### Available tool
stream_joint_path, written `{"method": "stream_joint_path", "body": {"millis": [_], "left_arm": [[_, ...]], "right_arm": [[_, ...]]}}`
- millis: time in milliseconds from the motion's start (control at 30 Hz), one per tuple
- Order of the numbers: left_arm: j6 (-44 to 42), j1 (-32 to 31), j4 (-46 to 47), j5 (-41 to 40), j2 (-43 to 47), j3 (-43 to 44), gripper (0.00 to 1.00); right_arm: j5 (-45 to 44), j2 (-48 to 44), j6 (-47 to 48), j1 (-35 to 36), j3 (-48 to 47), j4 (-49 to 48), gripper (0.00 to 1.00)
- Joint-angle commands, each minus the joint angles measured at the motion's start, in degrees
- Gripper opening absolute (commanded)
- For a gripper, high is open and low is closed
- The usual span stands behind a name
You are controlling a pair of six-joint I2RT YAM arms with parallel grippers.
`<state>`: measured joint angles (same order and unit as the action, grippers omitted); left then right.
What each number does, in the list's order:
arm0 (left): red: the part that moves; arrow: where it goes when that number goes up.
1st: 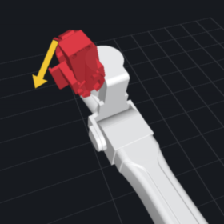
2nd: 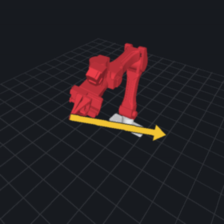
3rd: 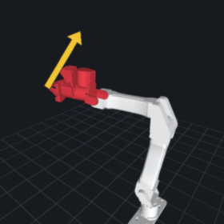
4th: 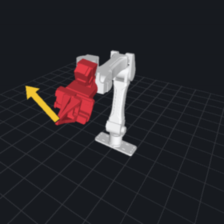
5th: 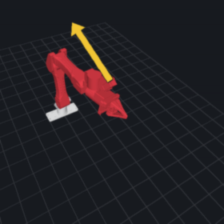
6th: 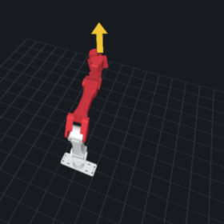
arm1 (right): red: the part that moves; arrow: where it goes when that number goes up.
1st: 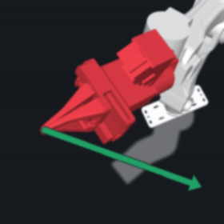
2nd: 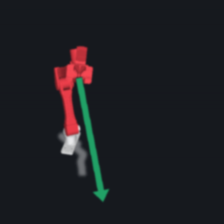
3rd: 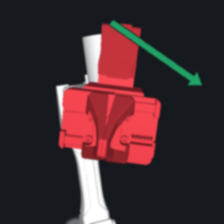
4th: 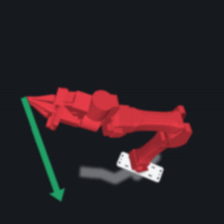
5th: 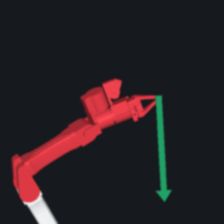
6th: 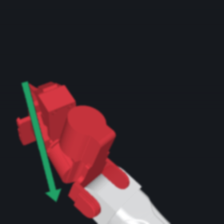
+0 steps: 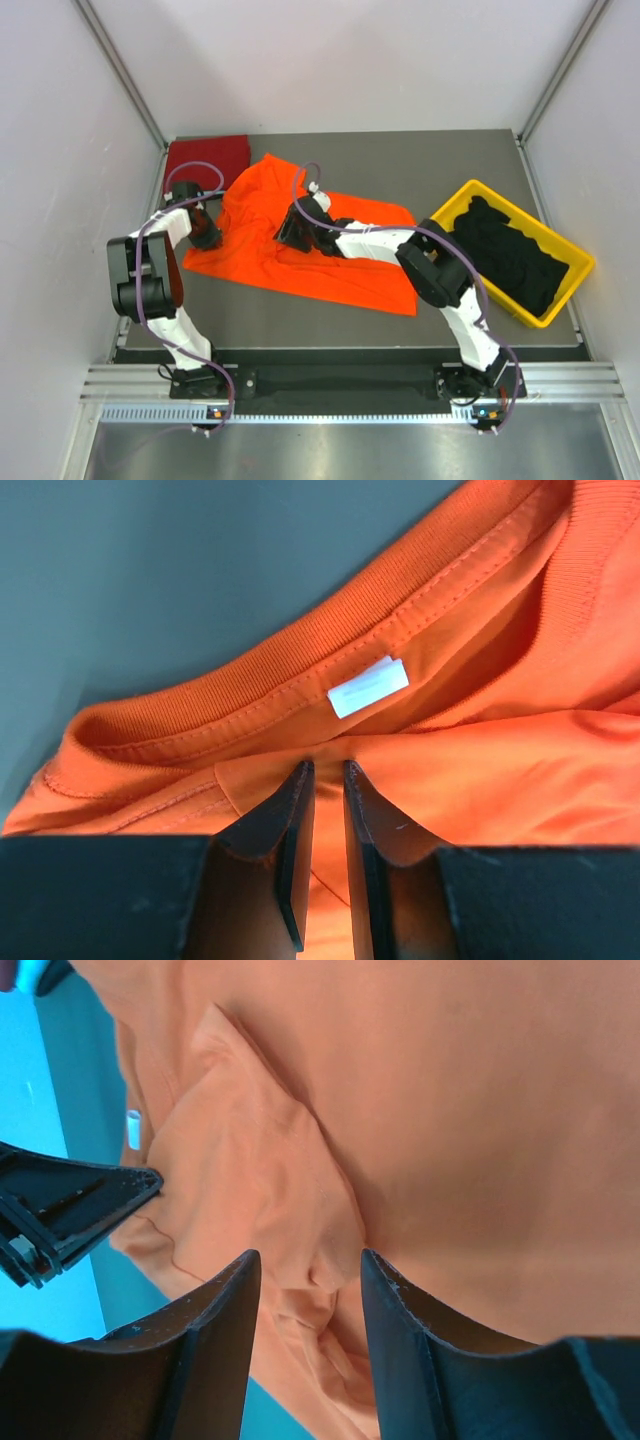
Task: Fold and stack the t-shirts
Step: Fold the tshirt
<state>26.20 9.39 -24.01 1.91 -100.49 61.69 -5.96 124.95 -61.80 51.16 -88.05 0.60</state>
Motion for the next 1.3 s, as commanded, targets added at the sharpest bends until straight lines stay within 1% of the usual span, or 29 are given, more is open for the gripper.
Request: {"method": "stream_joint_path", "body": {"millis": [0, 33, 100, 233, 367, 467, 500, 600, 700, 800, 867, 1067, 1167, 1233, 1267], "left_arm": [[-1.15, 0.02, 0.81, -1.39, -0.32, 0.18, 0.23], [-0.97, 0.28, 0.81, -3.3, -0.32, 0.1, 0.23], [-0.88, 0.19, 1.07, -3.41, -0.5, -0.43, 0.23], [-0.53, 0.1, 1.33, -3.41, -0.85, -0.61, 0.23], [-0.79, 0.19, 0.98, -4.37, -0.85, -0.34, 0.23], [-0.8, 0.19, 0.72, -4.81, -1.2, -0.26, 0.23], [-0.88, 0.19, 0.72, -5.07, -1.38, -0.34, 0.23], [-0.97, 0.1, 0.46, -6.04, -1.99, -0.17, 0.24], [-0.88, 0.11, -0.25, -7.27, -2.78, 0.53, 0.24], [-0.88, 0.1, -0.25, -7.36, -2.7, 0.54, 0.24], [-0.88, 0.1, -0.42, -7.54, -2.7, 0.45, 0.24], [-1.06, 0.19, -0.6, -8.06, -2.26, 0.45, 0.25], [-1.32, 0.1, -1.21, -6.93, -1.47, 1.23, 0.27], [-1.76, 0.1, -1.91, -4.91, -0.68, 2.2, 0.31], [-1.85, 0.1, -2.7, -2.81, 0.63, 2.99, 0.39]], "right_arm": [[-0.72, 1.18, -1.65, 1.49, -4.05, 2.38, 0.45], [-1.07, 1.26, -1.74, 1.58, -4.49, 2.74, 0.45], [-2.21, 1.44, -2.88, 2.28, -5.2, 5.27, 0.45], [-5.64, 0.65, -4.03, 3.68, -4.06, 5.2, 0.45], [-6.35, 1.44, -4.12, 3.6, -4.32, 5.9, 0.4], [-7.31, 1.36, -3.33, 3.51, -4.23, 5.2, 0.27], [-7.66, 1.35, -2.11, 3.51, -4.41, 5.11, 0.16], [-10.3, 0.74, 0.96, 3.16, -4.94, 6.42, 0.01], [-11.71, -0.23, 3.17, 2.46, -4.59, 7.04, 0.01], [-11.98, -0.58, 3.62, 2.28, -4.15, 7.05, 0.03], [-11.45, -0.67, 3.88, 2.28, -3.54, 6.26, 0.0], [-12.76, -1.89, 4.67, 3.33, -2.3, 5.64, 0.0], [-13.29, -2.42, 5.63, 3.86, -2.21, 5.46, 0.0], [-12.94, -2.25, 6.16, 3.86, -3.0, 5.99, 0.04], [-12.77, -2.51, 6.77, 3.86, -3.7, 6.6, 0.07]]}}
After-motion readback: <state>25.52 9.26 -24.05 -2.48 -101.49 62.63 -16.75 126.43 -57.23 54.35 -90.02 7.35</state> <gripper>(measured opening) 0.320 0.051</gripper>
